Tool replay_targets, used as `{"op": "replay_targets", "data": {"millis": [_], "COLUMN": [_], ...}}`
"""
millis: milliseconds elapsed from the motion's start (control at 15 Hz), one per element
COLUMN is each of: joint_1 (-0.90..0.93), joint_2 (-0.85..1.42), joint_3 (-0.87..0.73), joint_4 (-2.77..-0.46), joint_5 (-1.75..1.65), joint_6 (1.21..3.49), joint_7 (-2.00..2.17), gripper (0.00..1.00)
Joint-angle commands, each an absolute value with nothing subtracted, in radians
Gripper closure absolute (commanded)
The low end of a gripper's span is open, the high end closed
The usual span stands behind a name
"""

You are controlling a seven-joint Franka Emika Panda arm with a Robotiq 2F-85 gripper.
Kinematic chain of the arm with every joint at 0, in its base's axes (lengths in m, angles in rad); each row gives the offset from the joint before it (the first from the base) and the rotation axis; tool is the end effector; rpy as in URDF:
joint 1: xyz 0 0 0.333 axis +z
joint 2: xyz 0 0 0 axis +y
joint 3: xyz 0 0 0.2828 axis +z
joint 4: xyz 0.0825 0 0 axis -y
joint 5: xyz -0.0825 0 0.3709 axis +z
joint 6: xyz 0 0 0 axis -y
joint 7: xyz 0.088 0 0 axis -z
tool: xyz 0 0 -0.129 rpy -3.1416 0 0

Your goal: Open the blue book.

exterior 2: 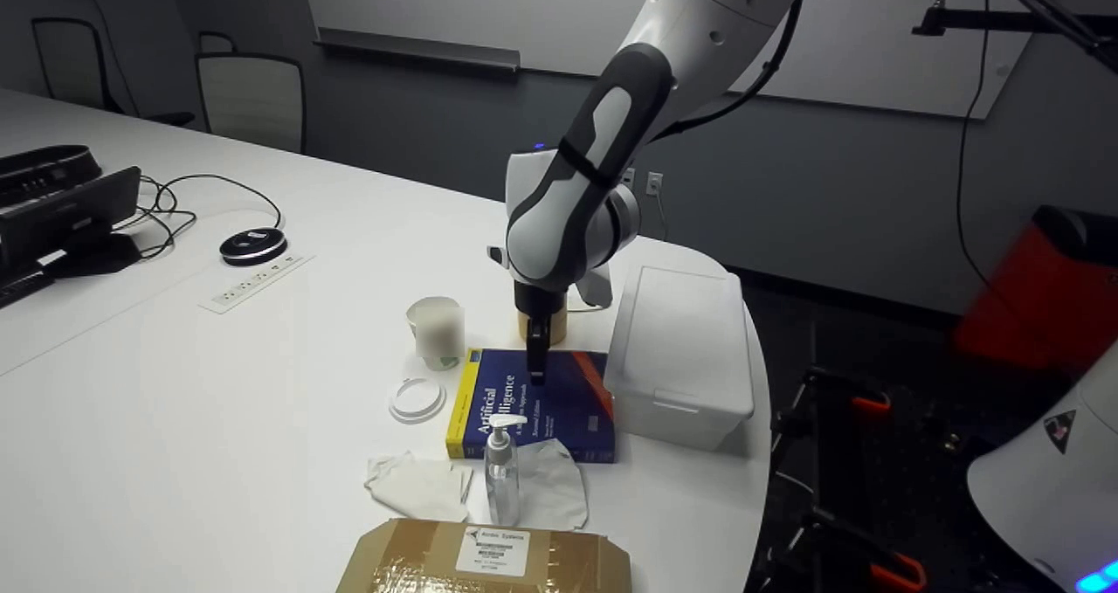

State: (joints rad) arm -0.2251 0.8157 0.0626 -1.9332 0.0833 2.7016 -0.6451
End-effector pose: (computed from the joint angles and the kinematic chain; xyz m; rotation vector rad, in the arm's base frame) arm 0.5555 -0.0901 0.0234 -2.9925 -0.5876 0.0185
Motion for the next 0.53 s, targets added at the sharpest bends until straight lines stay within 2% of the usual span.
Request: {"op": "replay_targets", "data": {"millis": [0, 467], "joint_1": [-0.219, -0.216], "joint_2": [0.849, 0.901], "joint_3": [0.063, 0.061], "joint_4": [-1.891, -1.822], "joint_5": [0.022, -0.054], "joint_6": [2.718, 2.717], "joint_7": [-0.584, -0.538], "gripper": [0.00, 0.00]}}
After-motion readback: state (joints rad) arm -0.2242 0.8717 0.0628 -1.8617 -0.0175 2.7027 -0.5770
